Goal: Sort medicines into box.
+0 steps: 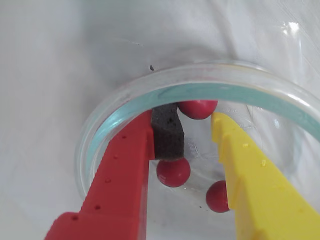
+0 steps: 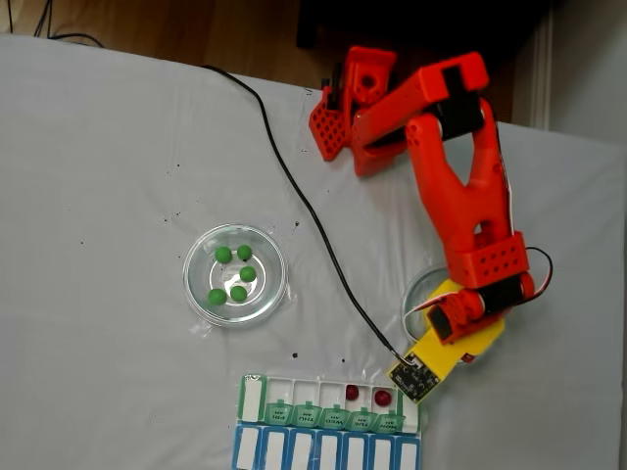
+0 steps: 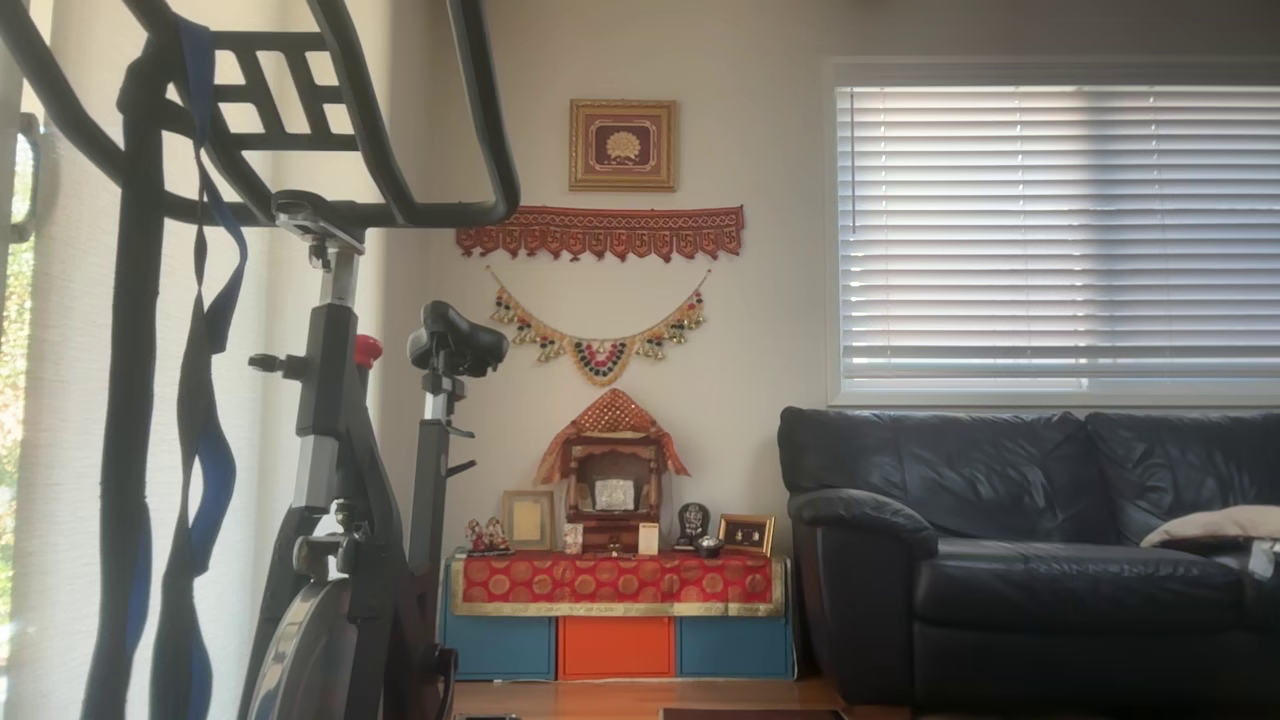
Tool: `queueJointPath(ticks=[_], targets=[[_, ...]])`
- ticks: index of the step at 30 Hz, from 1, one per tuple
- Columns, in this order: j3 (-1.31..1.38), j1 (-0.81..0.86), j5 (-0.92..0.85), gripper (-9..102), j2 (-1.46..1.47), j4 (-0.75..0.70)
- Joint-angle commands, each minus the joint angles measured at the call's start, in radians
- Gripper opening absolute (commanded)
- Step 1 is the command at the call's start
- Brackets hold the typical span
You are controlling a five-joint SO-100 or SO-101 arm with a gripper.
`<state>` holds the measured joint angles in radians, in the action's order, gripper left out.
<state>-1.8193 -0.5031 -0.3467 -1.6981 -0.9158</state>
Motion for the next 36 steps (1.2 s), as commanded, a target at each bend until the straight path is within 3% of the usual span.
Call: queueJointPath(ticks=[1, 36], targets=[[0.034, 0.023, -0.015, 13, -0.097, 0.049], [0.051, 0.064, -0.117, 20, -0.087, 0.031]])
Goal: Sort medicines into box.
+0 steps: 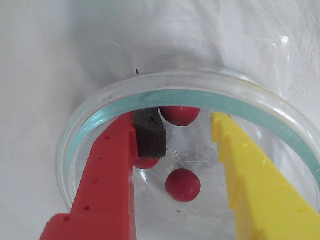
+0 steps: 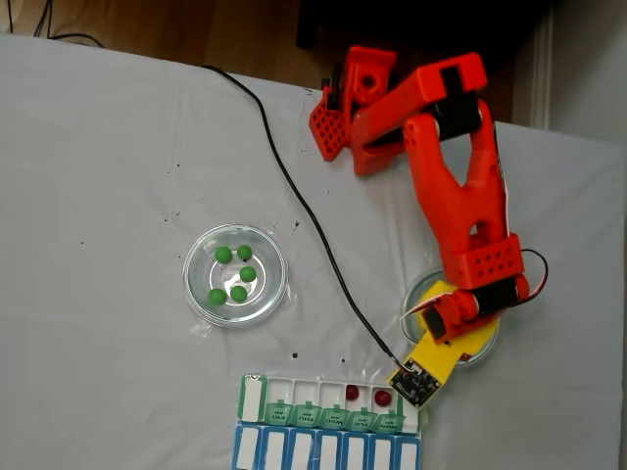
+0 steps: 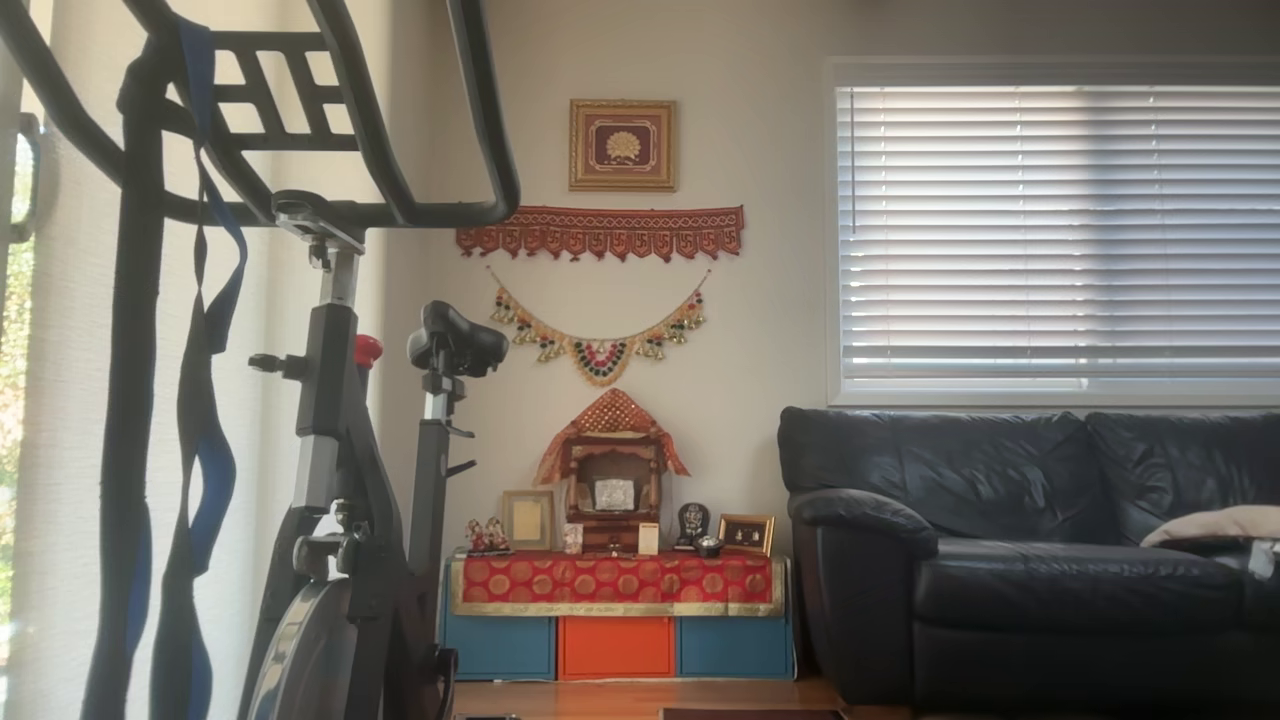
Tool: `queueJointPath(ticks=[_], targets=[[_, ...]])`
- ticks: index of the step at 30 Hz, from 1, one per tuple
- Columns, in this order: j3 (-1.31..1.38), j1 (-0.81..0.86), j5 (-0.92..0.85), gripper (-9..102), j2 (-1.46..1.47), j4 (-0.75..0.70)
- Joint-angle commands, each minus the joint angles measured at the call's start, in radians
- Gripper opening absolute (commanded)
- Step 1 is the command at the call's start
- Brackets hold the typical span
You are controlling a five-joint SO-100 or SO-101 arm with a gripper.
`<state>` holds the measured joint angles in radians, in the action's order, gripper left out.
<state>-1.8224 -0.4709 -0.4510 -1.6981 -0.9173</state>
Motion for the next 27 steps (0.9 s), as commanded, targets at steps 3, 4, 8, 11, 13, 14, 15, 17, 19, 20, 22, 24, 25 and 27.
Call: queueJointPath(ticks=[3, 4, 8, 11, 13, 14, 15, 17, 19, 20, 22, 24, 25, 27], targets=[[0.054, 0.035, -0.018, 20, -0.092, 0.034], [0.052, 0.038, -0.021, 20, -0.095, 0.037], [0.048, 0.046, -0.04, 20, -0.1, 0.044], [0.043, 0.049, -0.046, 20, -0.104, 0.048], [0.038, 0.054, -0.051, 20, -0.11, 0.054], [0.035, 0.054, -0.052, 19, -0.114, 0.055], [0.034, 0.054, -0.052, 19, -0.117, 0.055], [0.028, 0.054, -0.054, 19, -0.121, 0.058], [0.02, 0.054, -0.061, 19, -0.124, 0.063], [0.017, 0.055, -0.064, 19, -0.124, 0.064], [0.015, 0.06, -0.077, 19, -0.124, 0.066], [0.015, 0.061, -0.081, 19, -0.124, 0.066], [0.015, 0.061, -0.081, 18, -0.124, 0.067], [0.009, 0.06, -0.078, 17, -0.126, 0.074]])
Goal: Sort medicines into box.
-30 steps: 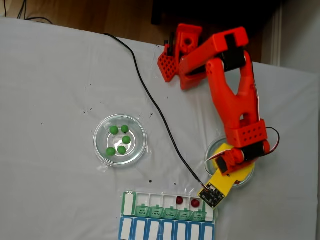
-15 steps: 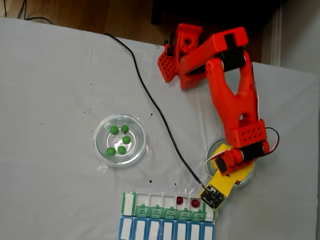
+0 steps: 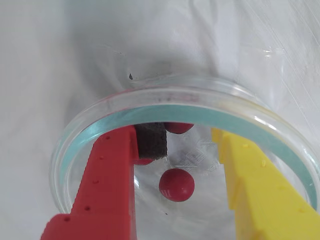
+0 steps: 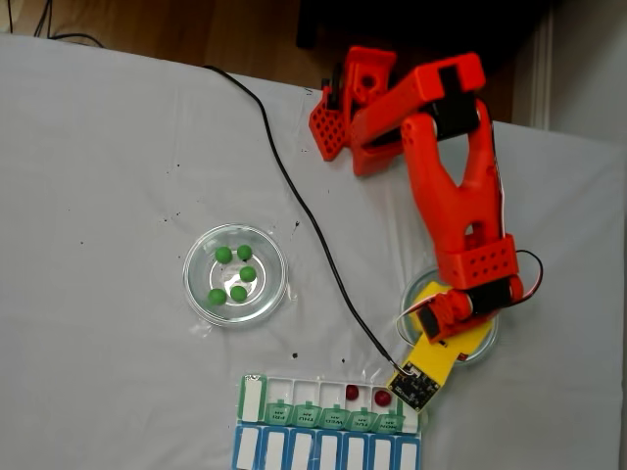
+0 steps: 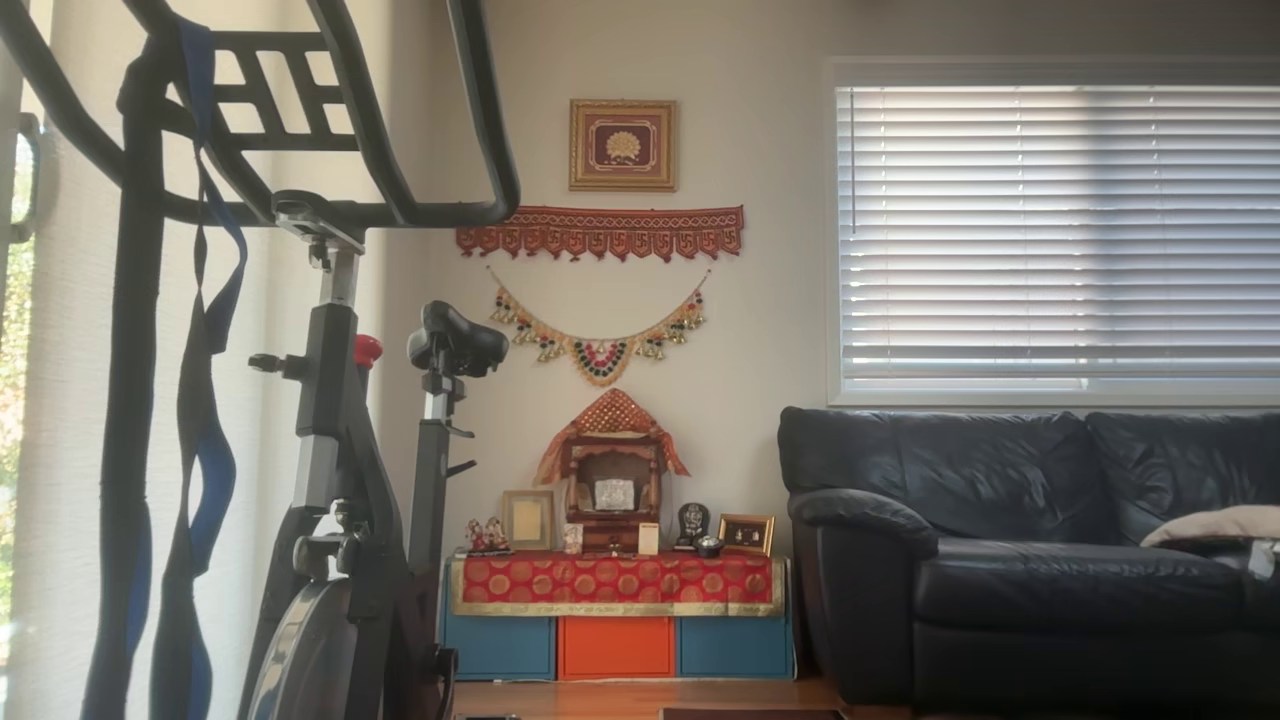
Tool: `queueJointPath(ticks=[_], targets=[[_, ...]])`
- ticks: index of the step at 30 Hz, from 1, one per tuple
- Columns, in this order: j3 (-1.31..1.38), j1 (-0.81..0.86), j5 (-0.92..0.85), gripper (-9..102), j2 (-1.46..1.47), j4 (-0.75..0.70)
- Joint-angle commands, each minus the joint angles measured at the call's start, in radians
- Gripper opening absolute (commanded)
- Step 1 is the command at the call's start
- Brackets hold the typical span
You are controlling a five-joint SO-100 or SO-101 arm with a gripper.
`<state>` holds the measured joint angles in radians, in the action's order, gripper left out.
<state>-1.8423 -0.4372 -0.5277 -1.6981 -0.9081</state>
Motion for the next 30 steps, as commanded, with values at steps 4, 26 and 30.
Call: queueJointPath(ticks=[4, 26, 30], targets=[[0.021, 0.025, 0.002, 17, -0.132, 0.072], [-0.002, 0.015, -0.018, 1, -0.126, 0.083], [0.0, 0.014, -0.009, 1, -0.146, 0.075]])
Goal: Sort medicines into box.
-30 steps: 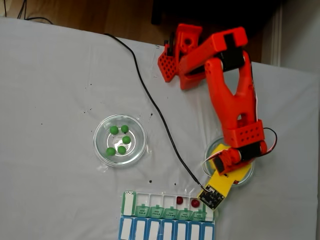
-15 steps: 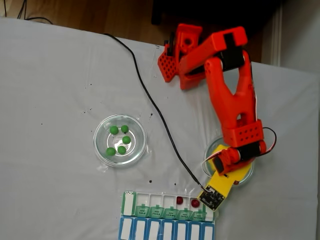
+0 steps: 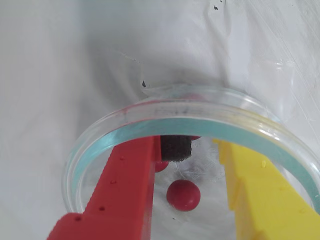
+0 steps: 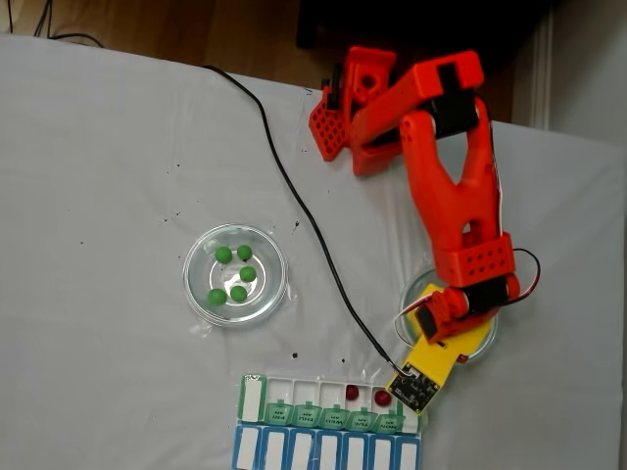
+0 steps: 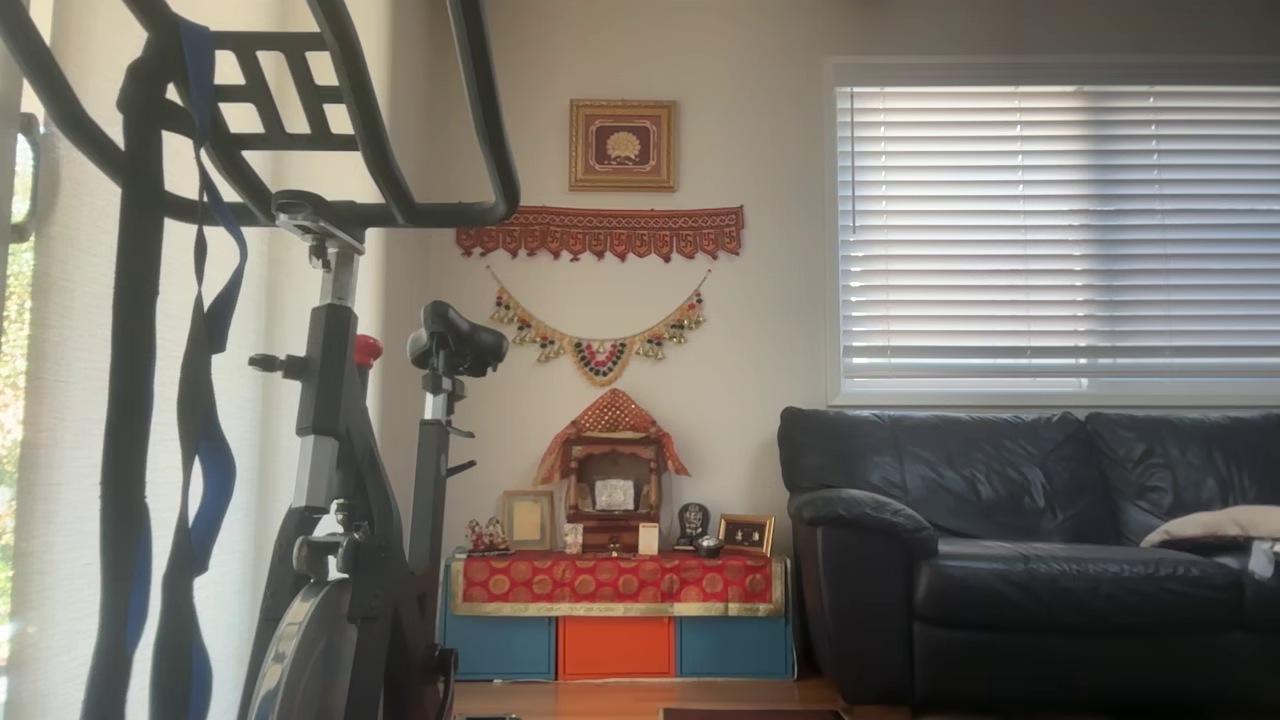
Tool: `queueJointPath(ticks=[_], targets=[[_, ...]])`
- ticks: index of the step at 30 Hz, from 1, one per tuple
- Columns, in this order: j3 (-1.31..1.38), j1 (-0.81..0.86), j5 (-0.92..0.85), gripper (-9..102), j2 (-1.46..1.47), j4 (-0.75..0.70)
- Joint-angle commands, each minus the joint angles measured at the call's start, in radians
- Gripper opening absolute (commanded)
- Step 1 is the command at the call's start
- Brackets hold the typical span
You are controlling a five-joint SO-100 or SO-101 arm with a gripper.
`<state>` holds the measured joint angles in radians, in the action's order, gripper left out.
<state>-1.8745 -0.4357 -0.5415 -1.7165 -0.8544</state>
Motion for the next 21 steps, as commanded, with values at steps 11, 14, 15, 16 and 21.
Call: queueJointPath(ticks=[11, 14, 15, 16, 21], targets=[[0.15, 0.023, 0.06, 1, -0.238, -0.249], [0.158, 0.026, 0.092, 1, -0.302, -0.31], [0.163, 0.026, 0.103, 1, -0.321, -0.328], [0.164, 0.028, 0.115, 1, -0.341, -0.341], [0.181, 0.06, 0.16, 1, -0.397, -0.347]])
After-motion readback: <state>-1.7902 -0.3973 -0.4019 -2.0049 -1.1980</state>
